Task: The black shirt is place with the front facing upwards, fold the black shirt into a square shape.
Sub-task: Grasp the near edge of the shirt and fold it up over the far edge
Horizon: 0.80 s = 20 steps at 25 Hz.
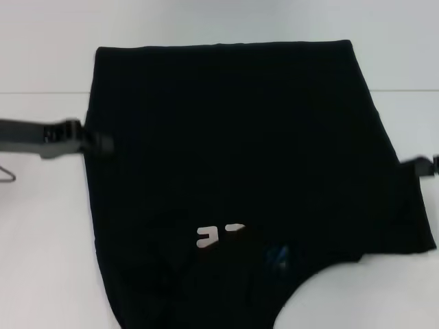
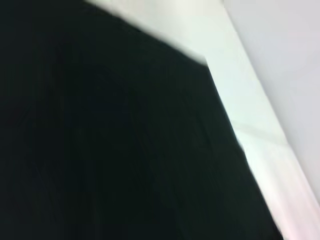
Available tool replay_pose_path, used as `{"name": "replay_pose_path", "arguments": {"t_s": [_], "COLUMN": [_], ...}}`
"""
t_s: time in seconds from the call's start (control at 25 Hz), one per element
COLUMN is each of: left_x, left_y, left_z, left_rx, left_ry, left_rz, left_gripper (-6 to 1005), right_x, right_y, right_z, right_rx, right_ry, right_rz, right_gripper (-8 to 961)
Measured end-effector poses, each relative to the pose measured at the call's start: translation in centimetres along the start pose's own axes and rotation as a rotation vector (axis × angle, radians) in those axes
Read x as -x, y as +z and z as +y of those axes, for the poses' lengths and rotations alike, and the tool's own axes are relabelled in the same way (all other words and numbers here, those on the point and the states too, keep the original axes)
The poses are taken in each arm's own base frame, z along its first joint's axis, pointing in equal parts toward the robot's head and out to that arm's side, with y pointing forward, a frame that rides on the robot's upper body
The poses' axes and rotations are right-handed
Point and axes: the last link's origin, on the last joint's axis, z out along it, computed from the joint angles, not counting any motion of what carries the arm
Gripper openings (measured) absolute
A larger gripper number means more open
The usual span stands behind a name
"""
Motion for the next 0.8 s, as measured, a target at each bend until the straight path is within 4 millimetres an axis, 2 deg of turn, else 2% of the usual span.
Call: {"name": "replay_pose_path", "arguments": {"t_s": [0.12,0.32,0.56,0.68,0.72,0.8], "left_x": [-0.8,-0.6,1.2,2.8,2.8,4.2], "left_y": [-0.1,-0.1,-1.5,-3.2,-3.2,-4.7], "left_z": [-0.5,-0.2,0.2,0.7,0.7,1.3], "left_rx": [-0.015,0.004,0.076,0.149,0.149,0.210], "left_ry": [-0.016,-0.012,-0.018,-0.051,-0.051,-0.093], "left_rz": [0.082,0.067,0.000,-0.076,-0.076,-0.158], "left_gripper": [56,53,59,62,63,93], "right_x": [0.6,0.7,0.5,0.4,0.3,0.3], "right_y": [0.8,2.2,2.4,2.4,2.4,2.4], "right_z": [-0.1,0.5,0.4,0.4,0.3,0.3], "right_rx": [-0.001,0.016,0.014,0.011,0.009,0.006], "right_ry": [-0.008,-0.032,-0.034,-0.032,-0.031,-0.030], "right_rz": [-0.072,-0.061,-0.051,-0.044,-0.041,-0.036], "right_gripper": [55,55,56,56,56,56]}}
